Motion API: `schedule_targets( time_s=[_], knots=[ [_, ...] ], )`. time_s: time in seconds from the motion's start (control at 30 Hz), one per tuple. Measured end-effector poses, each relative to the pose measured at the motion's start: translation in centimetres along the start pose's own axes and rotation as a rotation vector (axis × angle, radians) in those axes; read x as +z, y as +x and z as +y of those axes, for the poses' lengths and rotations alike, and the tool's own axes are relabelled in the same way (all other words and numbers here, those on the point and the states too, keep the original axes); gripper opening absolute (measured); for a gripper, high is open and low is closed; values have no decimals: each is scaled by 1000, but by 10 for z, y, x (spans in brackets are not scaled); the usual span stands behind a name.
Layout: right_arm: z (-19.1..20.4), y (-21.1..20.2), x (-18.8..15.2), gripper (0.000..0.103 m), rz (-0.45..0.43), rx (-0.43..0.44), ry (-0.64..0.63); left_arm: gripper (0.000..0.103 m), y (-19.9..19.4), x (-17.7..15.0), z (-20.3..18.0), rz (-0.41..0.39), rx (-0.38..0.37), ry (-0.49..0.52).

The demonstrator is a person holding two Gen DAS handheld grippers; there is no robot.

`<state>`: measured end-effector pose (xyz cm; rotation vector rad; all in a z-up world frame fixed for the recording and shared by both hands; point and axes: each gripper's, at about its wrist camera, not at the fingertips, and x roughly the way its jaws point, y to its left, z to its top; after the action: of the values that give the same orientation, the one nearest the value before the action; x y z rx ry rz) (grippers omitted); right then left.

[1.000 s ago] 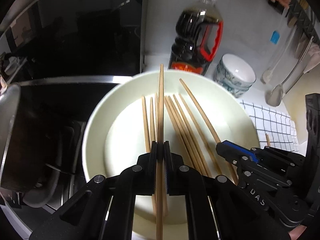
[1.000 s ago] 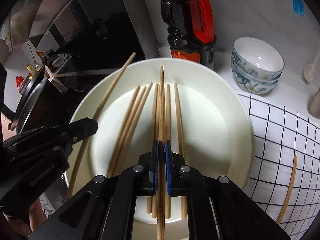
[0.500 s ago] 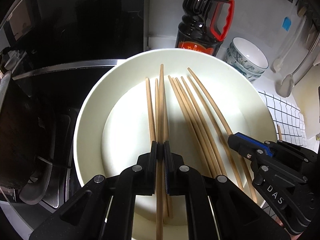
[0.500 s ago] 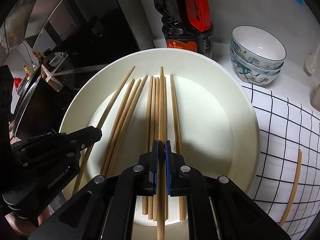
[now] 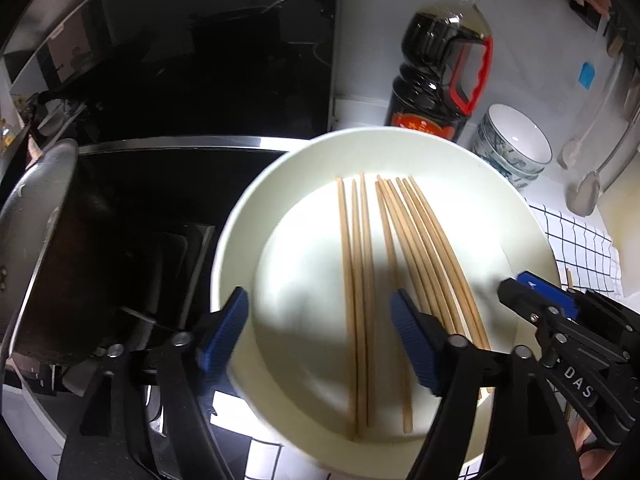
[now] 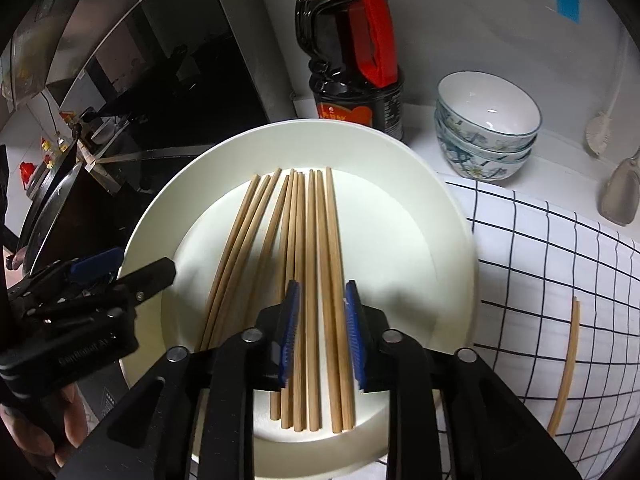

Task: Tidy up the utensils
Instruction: 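Open the left tool in the bowl while the right tool releases its chopstick, then withdraw both open tools back toward the last chopsticks on the cloth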

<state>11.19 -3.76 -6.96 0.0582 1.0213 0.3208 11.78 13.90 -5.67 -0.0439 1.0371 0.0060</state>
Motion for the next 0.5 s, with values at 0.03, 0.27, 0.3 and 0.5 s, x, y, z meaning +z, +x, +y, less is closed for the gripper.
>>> schedule_targets(
  time_s=[0.03,0.27,0.3,0.5],
  knots=[
    [0,-2,-1,26,-3,-2,1,78,-2,-1,1,-4,1,-2],
    [4,-12,-8,41,-14,2,10,82,-13,-3,5,-11,-14,10],
    [4,-14,-9,41,-15,1,11,83,-15,-4,5,-16,-15,13],
    [12,-21,-16,46,-25,-11,17,87,-28,-8,8,-38,-18,26]
  ],
)
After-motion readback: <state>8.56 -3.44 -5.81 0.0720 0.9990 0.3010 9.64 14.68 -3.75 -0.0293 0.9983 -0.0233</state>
